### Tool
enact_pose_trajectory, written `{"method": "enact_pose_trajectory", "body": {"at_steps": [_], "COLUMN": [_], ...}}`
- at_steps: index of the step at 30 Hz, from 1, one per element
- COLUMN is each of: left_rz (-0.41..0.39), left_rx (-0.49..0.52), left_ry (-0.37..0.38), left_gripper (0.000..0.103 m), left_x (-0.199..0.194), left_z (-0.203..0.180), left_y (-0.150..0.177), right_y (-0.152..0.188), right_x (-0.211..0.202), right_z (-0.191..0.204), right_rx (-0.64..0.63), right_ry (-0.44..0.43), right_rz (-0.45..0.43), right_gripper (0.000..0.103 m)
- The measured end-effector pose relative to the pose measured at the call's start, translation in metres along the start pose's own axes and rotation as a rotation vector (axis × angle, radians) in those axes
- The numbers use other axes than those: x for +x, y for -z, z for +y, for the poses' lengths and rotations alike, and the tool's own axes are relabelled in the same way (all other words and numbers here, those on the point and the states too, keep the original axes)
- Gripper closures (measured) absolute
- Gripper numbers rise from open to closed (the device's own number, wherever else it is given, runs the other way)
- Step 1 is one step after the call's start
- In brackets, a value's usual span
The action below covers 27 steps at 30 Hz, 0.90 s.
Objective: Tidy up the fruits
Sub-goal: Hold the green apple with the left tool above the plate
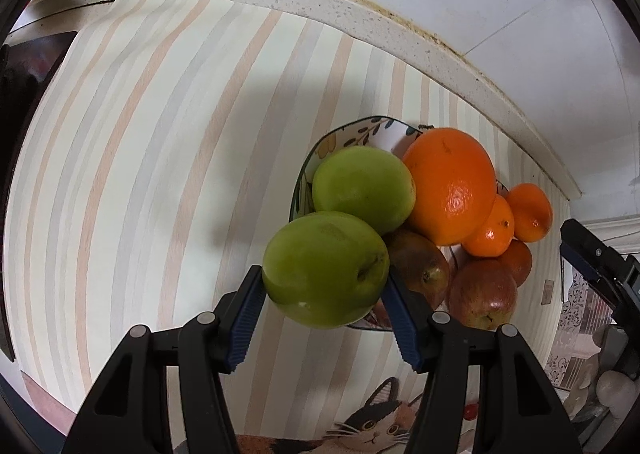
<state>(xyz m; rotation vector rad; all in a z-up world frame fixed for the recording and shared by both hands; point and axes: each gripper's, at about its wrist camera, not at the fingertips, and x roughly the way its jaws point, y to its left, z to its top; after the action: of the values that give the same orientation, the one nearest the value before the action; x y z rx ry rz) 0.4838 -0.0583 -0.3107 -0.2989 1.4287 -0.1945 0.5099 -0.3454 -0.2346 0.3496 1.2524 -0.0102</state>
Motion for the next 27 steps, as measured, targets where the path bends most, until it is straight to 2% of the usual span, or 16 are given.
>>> {"method": "enact_pose_trajectory", "body": {"at_steps": [10,15,21,27], "left_rz": [-0.004,-0.026,-0.005,-0.028], "left_rx": [-0.008,0.039,-0.048,-0.032], "left_ry": [-0.001,-0.015,0.048,0.047], "left_gripper": [0.047,0.047,0.045,0.047], "left_x": [-0.004,-0.007,-0.001,-0.003], "left_z": [-0.002,-0.009,0.007,0.005], "left_y": [0.005,0.004,-0.011,-0.01], "right_y": [0.004,0.007,0.012,0.015], "right_x": [-0.004,-0.008,-0.009,-0.009], "right_z": [0.005,0.01,0.015,0.018], "right_rx": [-0.004,-0.024,-0.038,-0.059], "right_ry": [-0.007,-0.005,-0.003,-0.001], "right_rz": [-0.009,-0.018,-0.017,-0.015], "right_gripper": [0.019,0.019,0.019,0.019]}}
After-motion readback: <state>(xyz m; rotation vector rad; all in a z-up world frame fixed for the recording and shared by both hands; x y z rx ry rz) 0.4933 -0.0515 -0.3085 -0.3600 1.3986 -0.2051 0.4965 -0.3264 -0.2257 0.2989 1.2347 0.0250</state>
